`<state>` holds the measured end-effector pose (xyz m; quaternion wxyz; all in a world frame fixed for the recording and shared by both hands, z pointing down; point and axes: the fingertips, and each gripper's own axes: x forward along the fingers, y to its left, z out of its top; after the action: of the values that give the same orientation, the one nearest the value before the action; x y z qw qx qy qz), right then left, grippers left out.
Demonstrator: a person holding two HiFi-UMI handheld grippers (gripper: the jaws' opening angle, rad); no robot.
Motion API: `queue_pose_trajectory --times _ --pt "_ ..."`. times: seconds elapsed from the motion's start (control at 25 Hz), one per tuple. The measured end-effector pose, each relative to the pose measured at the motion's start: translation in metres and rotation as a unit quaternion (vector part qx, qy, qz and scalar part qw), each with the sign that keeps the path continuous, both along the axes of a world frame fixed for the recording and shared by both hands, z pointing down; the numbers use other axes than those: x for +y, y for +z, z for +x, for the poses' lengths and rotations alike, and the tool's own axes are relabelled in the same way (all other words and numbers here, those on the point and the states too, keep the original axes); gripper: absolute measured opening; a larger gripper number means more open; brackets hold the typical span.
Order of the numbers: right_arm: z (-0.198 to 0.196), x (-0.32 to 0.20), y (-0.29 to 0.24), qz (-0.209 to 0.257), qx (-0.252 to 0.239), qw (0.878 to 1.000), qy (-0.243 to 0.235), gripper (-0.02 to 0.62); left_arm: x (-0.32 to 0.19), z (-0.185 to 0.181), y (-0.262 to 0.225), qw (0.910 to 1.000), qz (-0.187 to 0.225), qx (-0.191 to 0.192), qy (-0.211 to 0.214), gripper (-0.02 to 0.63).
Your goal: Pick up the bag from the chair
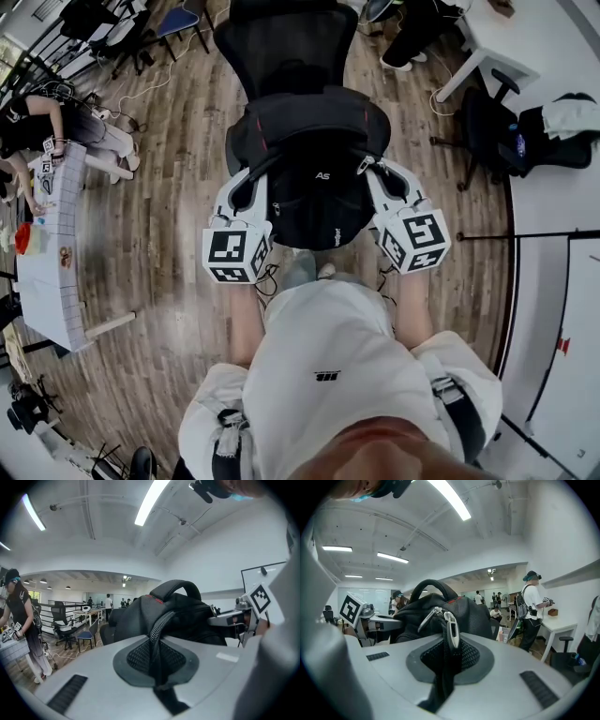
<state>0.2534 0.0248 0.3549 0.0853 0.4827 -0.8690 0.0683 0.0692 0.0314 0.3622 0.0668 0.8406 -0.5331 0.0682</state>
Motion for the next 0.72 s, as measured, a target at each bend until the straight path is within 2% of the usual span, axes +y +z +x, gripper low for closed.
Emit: queue_pose_trajectory --times 0.36,0.72 --pt "0.012 0.043 0.010 -0.008 0.000 1.000 -0.003 0.011 0.044 0.012 0.007 0.9999 -0.007 -0.005 -0.006 0.018" --pt "0.010 0.057 0.013 -0.010 0.001 1.000 -0.008 0.011 0.060 0.011 0.009 0.9999 -0.007 -0.007 -0.012 0.018"
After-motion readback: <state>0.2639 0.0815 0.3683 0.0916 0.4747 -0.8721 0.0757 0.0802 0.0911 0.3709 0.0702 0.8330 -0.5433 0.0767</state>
